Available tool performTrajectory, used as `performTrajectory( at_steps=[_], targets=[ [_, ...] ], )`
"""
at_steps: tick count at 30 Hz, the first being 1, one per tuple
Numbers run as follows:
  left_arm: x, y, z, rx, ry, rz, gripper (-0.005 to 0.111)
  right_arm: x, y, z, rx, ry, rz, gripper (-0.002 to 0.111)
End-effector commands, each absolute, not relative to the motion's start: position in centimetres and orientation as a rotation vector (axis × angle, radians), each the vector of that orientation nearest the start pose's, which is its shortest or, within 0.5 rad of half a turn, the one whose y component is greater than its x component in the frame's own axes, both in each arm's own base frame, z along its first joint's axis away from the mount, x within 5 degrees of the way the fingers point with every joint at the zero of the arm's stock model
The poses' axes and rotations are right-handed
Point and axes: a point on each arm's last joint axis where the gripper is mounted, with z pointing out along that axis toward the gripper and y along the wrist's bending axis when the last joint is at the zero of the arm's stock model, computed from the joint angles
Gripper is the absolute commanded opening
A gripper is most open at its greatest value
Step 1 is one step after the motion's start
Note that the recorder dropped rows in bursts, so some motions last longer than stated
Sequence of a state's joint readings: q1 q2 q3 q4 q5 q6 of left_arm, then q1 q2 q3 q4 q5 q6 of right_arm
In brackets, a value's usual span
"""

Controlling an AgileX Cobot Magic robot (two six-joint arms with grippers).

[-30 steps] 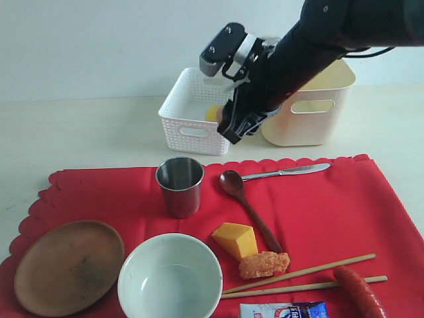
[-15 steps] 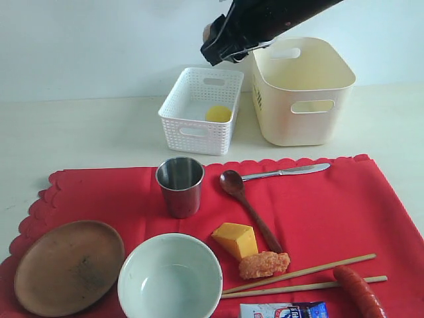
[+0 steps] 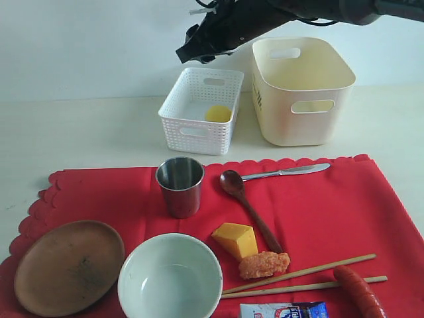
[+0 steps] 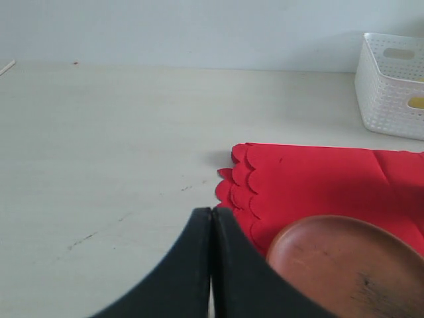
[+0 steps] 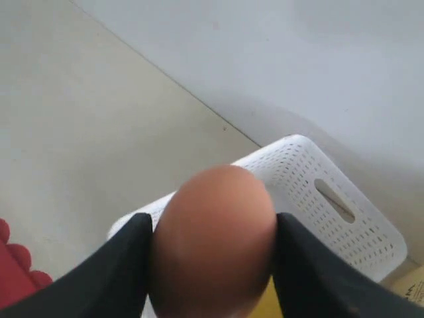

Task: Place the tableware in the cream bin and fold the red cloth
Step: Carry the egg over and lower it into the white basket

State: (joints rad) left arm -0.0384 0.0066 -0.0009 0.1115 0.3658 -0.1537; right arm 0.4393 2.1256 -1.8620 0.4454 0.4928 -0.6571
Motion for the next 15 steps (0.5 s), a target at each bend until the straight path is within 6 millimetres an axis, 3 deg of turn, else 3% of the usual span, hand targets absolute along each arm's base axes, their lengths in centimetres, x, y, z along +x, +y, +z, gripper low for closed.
performTrajectory(
  at_steps=[1,7,15],
  targets=[
    [5.3,0.2,18.1,-0.044,1.837,-0.025,0.000,46.5,22.0,25.5,-0.809,2.042,0.309,0.000],
    [5.3,0.2,18.1,-0.044,1.837,-0.025,0.000,48.2,20.5,21.9,-0.768,2.120,0.310,0.000],
    [5.3,0.2,18.1,-0.044,1.837,-0.025,0.000,48.7,21.2,18.5,-0.817,2.142,0.371,0.000]
  ],
)
